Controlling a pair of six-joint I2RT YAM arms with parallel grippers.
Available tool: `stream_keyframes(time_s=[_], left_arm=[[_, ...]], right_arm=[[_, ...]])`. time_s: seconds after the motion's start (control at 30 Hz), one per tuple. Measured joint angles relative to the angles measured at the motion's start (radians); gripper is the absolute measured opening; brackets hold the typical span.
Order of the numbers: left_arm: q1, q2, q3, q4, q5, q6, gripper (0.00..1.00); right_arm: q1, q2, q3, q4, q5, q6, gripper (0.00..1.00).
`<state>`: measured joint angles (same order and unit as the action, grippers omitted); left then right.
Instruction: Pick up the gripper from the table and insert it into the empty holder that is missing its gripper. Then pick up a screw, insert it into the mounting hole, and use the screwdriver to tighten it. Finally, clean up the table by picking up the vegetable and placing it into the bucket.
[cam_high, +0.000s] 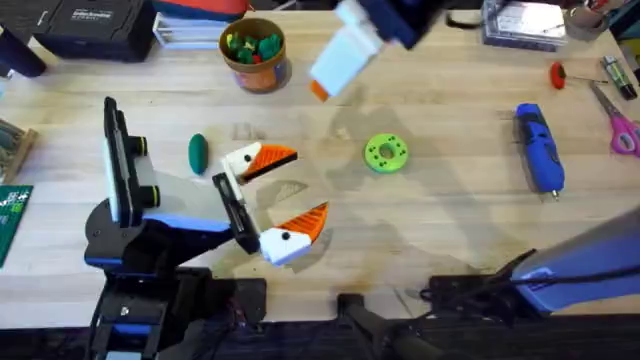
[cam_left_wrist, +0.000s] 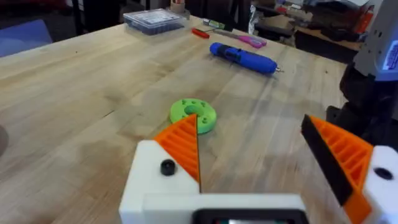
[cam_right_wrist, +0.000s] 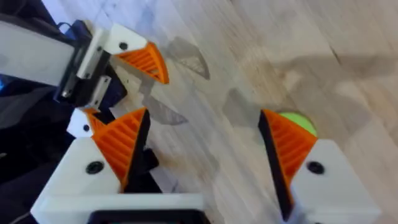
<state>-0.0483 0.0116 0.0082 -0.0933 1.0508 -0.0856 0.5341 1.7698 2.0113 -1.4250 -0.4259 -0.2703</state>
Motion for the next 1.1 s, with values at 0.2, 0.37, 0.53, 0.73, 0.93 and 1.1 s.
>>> stream_keyframes(time_s=[0.2, 0.37, 0.53, 0.73, 0.93, 1.1], left_arm=[[0.0, 0.0, 0.0, 0.0, 0.0, 0.0, 0.985], [0.0, 0.0, 0.0, 0.0, 0.0, 0.0, 0.985], [0.0, 0.0, 0.0, 0.0, 0.0, 0.0, 0.985], [0.0, 0.0, 0.0, 0.0, 0.0, 0.0, 0.993], [0.0, 0.0, 0.0, 0.0, 0.0, 0.003, 0.733], [0.0, 0.0, 0.0, 0.0, 0.0, 0.007, 0.044]], right_arm=[[-0.123, -0.217, -0.347, 0.163, -0.042, 0.021, 0.994], [-0.206, -0.486, -0.657, 0.319, -0.113, 0.049, 0.994], [-0.223, -0.728, -0.866, 0.41, -0.204, 0.058, 0.994], [-0.223, -0.84, -1.003, 0.407, -0.256, 0.043, 0.995], [-0.223, -0.84, -1.021, 0.383, -0.34, -0.079, 0.995], [-0.223, -0.84, -1.021, 0.374, -0.373, -0.158, 0.995]])
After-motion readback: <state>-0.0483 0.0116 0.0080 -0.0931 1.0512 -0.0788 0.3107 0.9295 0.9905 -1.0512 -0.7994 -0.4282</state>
